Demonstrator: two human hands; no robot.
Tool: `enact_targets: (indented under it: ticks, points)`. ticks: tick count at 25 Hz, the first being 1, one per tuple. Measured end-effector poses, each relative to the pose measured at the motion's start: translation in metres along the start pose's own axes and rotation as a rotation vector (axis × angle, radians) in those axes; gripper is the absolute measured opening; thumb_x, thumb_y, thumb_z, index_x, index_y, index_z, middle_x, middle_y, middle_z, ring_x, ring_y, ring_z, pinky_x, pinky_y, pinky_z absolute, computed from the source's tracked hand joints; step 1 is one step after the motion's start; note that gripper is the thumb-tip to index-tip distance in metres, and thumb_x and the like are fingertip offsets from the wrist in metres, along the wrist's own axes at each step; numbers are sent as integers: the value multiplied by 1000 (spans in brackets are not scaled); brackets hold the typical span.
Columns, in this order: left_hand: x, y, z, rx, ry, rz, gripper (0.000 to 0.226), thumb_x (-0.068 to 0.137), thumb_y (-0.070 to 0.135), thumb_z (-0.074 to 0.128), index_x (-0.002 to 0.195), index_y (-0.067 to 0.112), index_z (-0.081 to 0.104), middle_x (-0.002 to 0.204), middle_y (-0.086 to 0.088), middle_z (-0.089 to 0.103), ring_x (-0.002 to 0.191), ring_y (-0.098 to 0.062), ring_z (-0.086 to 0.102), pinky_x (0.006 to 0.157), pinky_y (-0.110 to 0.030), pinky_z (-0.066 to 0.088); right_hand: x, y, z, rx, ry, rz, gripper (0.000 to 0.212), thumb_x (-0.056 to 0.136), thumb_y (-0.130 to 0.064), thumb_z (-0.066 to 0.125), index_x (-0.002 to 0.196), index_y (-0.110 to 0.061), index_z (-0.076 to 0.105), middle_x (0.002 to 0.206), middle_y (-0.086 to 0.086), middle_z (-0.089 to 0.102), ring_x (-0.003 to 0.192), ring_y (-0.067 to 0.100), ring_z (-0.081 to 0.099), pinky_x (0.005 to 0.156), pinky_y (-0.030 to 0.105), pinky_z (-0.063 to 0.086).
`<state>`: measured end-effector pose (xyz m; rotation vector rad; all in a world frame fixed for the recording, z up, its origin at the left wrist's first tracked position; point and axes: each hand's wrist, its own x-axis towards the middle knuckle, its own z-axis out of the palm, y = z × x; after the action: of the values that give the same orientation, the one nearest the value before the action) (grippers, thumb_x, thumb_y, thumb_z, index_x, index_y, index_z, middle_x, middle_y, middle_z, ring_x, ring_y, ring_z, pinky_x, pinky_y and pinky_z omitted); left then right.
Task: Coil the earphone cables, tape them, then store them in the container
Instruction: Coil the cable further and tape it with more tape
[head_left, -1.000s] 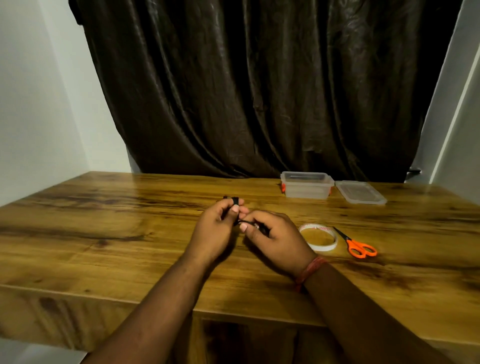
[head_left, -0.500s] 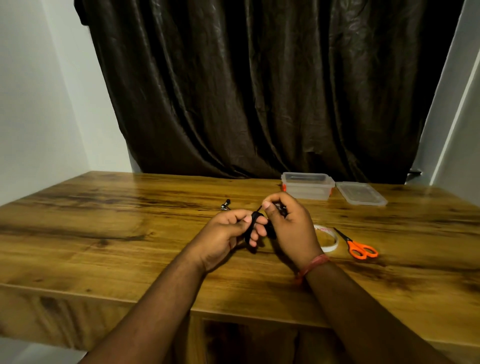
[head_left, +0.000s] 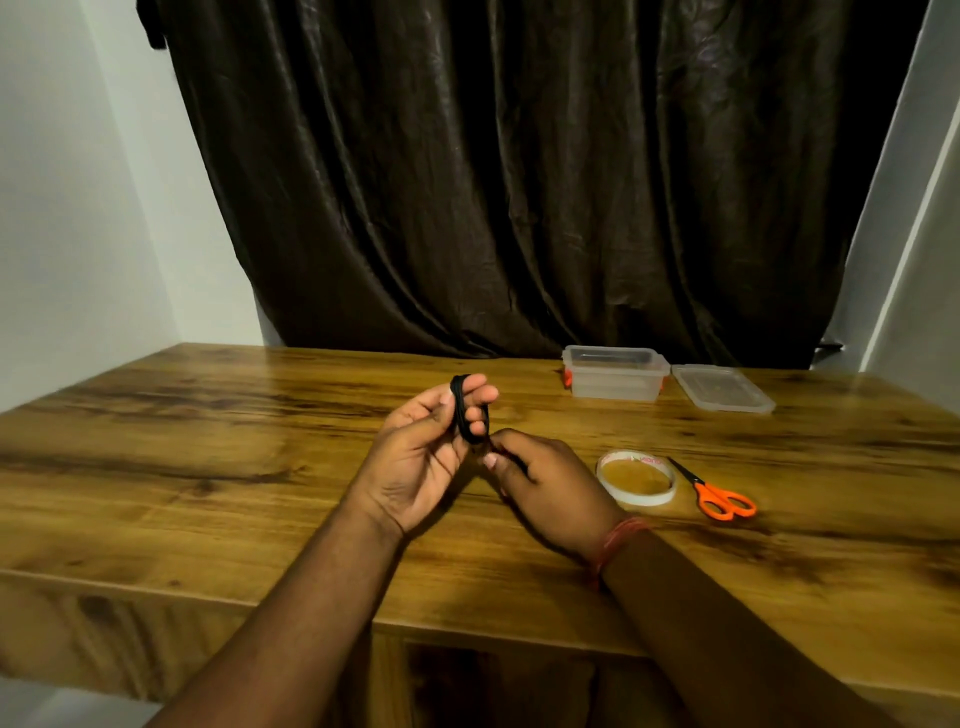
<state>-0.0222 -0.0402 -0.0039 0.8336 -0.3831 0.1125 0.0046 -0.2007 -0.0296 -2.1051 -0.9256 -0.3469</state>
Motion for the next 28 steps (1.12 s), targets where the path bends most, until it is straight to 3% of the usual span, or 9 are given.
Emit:
enact_targets:
  ticks: [6,11,15,18,21,22,26,28]
  points:
    - [5,-2,-6,32,92,42,27,97,2,44,118,-2,60,109,-15,71,82,-11,67,75,-19,57,-3,-3,-1,-84,-122,-63,9,94,-32,57,87,-30,51,78,-9,59,74,9,56,69,40,49]
    - [6,-7,-7,224,165,94,24,101,6,45,119,5,62,111,-12,72,90,-12,67,83,-26,55,-5,-7,-2,43,-125,-104,3,95,-23,60,97,-23,59,74,-16,56,70,5,53,64,23,43]
    - [5,-16,-6,496,223,89,23,102,10,47,114,13,67,108,-8,74,94,-16,65,91,-39,51,-4,-9,-5,81,-37,-88,4,95,-24,59,97,-24,63,71,-10,61,65,7,53,63,27,43]
    - [4,-21,-8,667,203,70,24,103,12,47,111,20,68,104,-4,75,98,-21,68,95,-46,53,-5,-10,-6,119,11,-72,5,93,-20,62,93,-20,67,78,-6,68,74,7,61,68,27,48]
    - [2,-21,-4,795,193,86,24,103,12,47,112,18,69,102,-3,75,101,-21,70,95,-41,53,-5,-10,-7,290,102,-7,6,91,-9,66,92,-12,70,100,-2,75,106,3,66,88,21,52]
    - [1,-20,-2,810,190,90,24,102,12,48,110,19,70,101,-2,76,101,-19,70,95,-38,54,-4,-10,-8,329,125,5,6,90,-7,66,91,-10,70,102,0,75,108,5,66,89,21,52]
    - [-1,-20,-4,851,154,64,21,99,19,54,105,21,74,102,-3,75,101,-21,70,95,-41,53,-3,-12,-7,337,156,36,8,90,-8,65,89,-14,70,76,2,71,69,9,64,65,32,52]
    - [0,-21,-8,764,106,17,22,92,23,54,97,18,75,95,-10,74,93,-30,69,89,-45,51,-2,-11,-8,406,192,54,8,91,-6,64,92,-12,70,77,5,73,69,9,68,64,30,54]
